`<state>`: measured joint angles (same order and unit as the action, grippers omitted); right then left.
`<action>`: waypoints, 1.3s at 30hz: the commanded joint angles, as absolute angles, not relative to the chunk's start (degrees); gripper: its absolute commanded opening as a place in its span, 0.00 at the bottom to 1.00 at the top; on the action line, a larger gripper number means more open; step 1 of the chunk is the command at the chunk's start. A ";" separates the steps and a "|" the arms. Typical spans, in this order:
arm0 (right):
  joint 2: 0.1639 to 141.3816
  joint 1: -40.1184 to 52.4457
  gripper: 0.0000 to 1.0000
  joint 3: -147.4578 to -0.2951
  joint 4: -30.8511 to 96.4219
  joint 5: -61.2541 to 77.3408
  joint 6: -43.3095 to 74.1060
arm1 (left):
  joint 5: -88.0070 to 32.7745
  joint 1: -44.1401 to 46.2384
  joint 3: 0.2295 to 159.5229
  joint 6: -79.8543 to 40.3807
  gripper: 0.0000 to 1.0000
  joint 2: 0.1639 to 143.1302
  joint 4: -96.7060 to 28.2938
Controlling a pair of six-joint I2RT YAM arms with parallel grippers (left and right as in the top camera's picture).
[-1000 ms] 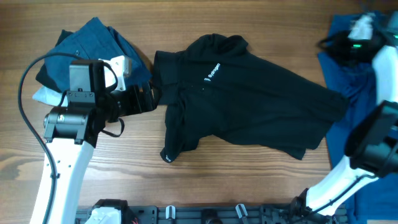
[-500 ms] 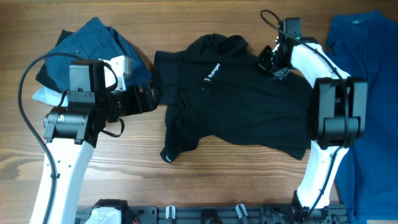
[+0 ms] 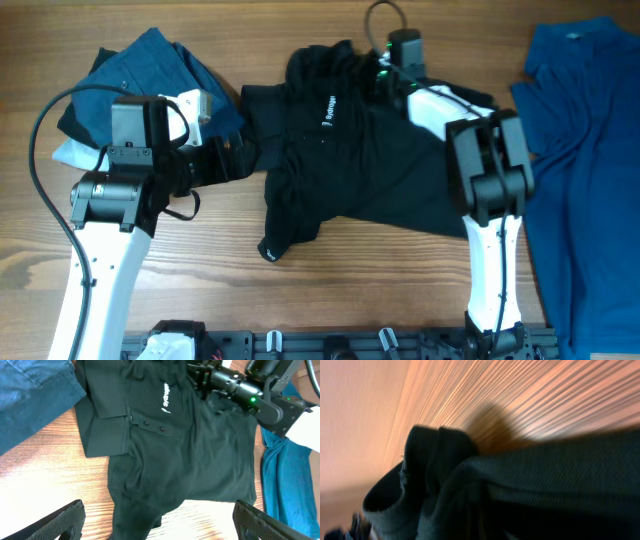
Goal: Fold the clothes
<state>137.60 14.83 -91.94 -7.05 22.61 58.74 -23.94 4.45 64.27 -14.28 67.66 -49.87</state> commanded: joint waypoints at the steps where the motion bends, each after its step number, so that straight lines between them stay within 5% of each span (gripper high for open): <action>1: 137.62 13.58 0.21 -95.35 -7.88 27.94 49.69 | -24.86 4.78 65.23 -13.93 0.98 67.51 -49.69; 3: 134.87 11.09 0.39 -95.72 -6.72 32.62 42.85 | -24.86 4.78 65.23 -13.93 0.99 67.51 -49.23; 5: 131.31 8.45 0.46 -95.72 -2.52 35.40 38.72 | -24.91 4.78 65.23 -13.96 0.95 67.51 -48.42; 7: 125.05 4.60 0.50 -95.72 5.06 38.00 32.91 | -25.06 4.78 65.23 -14.70 0.71 67.48 -47.37; 10: 116.77 1.28 0.51 -95.72 15.25 38.68 24.05 | -24.27 4.78 65.23 -15.75 0.61 67.51 -43.18; 15: 101.01 -1.58 0.51 -95.72 33.95 35.29 17.98 | -7.92 4.56 65.23 -19.57 0.04 68.88 -38.70; 18: 93.54 -1.41 0.47 -95.72 46.19 30.83 17.91 | 2.31 2.07 65.23 -20.64 0.04 73.12 -36.56; 25: 90.21 -0.97 0.42 -95.37 63.61 29.95 16.45 | -4.82 -10.20 65.23 -16.29 0.04 94.19 -21.93; 32: 90.19 -0.10 0.42 -95.13 67.57 29.98 15.00 | -5.39 -18.55 65.23 -16.34 0.04 113.75 -17.10; 39: 90.21 0.56 0.43 -95.13 67.16 29.32 14.94 | -9.61 -31.94 65.47 -20.40 0.04 118.06 -12.56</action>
